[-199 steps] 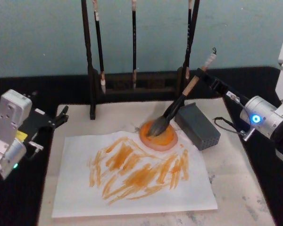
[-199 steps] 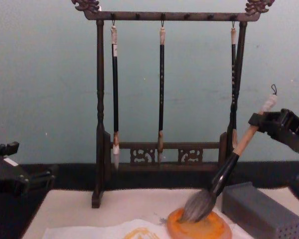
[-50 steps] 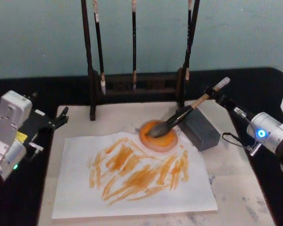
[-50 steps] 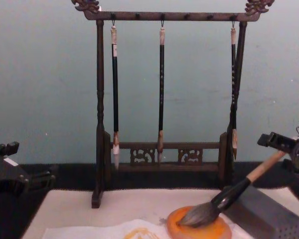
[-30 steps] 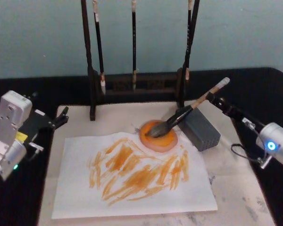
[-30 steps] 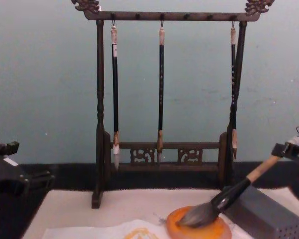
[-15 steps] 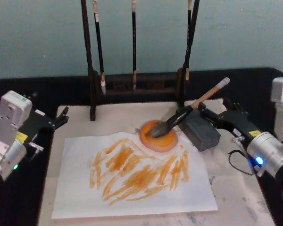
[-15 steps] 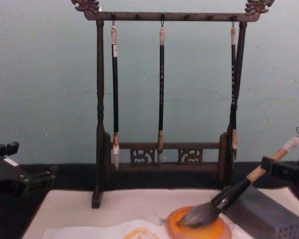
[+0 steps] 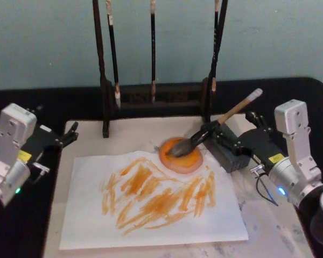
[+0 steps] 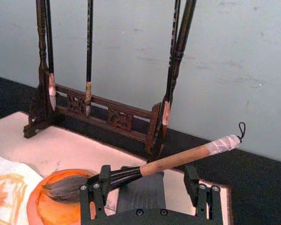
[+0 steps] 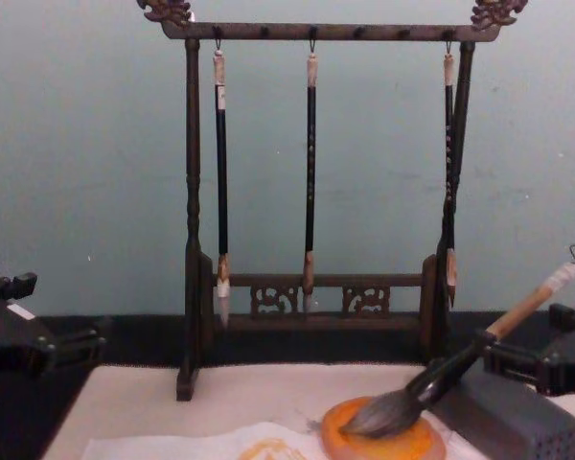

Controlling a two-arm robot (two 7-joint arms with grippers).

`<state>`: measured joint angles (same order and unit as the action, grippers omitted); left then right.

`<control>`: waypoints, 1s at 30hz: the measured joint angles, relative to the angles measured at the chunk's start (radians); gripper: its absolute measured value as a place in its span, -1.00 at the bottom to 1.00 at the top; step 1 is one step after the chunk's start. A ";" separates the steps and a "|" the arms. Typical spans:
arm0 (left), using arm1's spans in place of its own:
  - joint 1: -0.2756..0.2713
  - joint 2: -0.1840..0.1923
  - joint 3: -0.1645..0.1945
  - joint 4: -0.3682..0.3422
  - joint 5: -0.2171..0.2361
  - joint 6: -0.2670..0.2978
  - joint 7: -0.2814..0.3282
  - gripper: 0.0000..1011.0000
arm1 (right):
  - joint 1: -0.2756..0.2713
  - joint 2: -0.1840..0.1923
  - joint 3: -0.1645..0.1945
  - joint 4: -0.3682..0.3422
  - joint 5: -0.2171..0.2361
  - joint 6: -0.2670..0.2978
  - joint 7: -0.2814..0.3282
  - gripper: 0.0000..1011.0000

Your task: Pick up the brush from the inkstone, write on the paper, then place the brush back to its original position.

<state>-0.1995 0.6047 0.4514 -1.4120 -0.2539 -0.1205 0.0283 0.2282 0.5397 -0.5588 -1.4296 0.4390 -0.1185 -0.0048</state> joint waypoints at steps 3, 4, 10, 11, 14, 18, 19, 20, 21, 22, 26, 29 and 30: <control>0.000 0.000 0.000 0.000 0.000 0.000 0.000 0.98 | 0.000 -0.001 -0.001 0.001 -0.008 -0.002 -0.002 0.98; 0.000 0.000 0.000 0.000 0.000 0.000 0.000 0.98 | 0.000 -0.001 -0.001 0.001 -0.008 -0.002 -0.002 0.98; 0.000 0.000 0.000 0.000 0.000 0.000 0.000 0.98 | 0.000 -0.001 -0.001 0.001 -0.005 -0.002 -0.002 0.98; 0.000 0.000 0.000 0.000 0.000 0.000 0.000 0.98 | 0.000 0.000 -0.001 0.001 -0.005 -0.002 -0.002 0.98; 0.000 0.000 0.000 0.000 0.000 0.000 0.000 0.98 | 0.000 0.000 -0.001 0.001 -0.003 -0.002 -0.001 0.98; 0.000 0.000 0.000 0.000 0.000 0.000 0.000 0.98 | 0.000 0.000 -0.001 0.001 -0.002 -0.002 -0.001 0.98; 0.000 0.000 0.000 0.000 0.000 0.000 0.000 0.98 | 0.000 0.000 -0.001 0.001 -0.001 -0.002 0.000 0.98; 0.000 0.000 0.000 0.000 0.000 0.000 0.000 0.98 | 0.000 0.000 0.000 0.001 -0.001 -0.002 0.000 0.98; 0.000 0.000 0.000 0.000 0.000 0.000 0.000 0.98 | 0.000 0.000 0.000 0.001 0.000 -0.002 0.000 0.98; 0.000 0.000 0.000 0.000 0.000 0.000 0.000 0.98 | 0.001 0.000 0.000 0.001 0.000 -0.002 0.000 0.98; 0.000 0.000 0.000 0.000 0.000 0.000 0.000 0.98 | 0.001 0.000 0.000 0.001 0.001 -0.002 0.000 0.98; 0.000 0.000 0.000 0.000 0.000 0.000 0.000 0.98 | 0.001 0.000 0.000 0.001 0.001 -0.001 0.000 0.98; 0.000 0.000 0.000 0.000 0.000 0.000 0.000 0.98 | 0.001 0.000 0.000 0.001 0.002 -0.001 0.001 0.98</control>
<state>-0.1995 0.6047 0.4514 -1.4120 -0.2539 -0.1205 0.0283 0.2288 0.5400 -0.5586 -1.4289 0.4406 -0.1199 -0.0041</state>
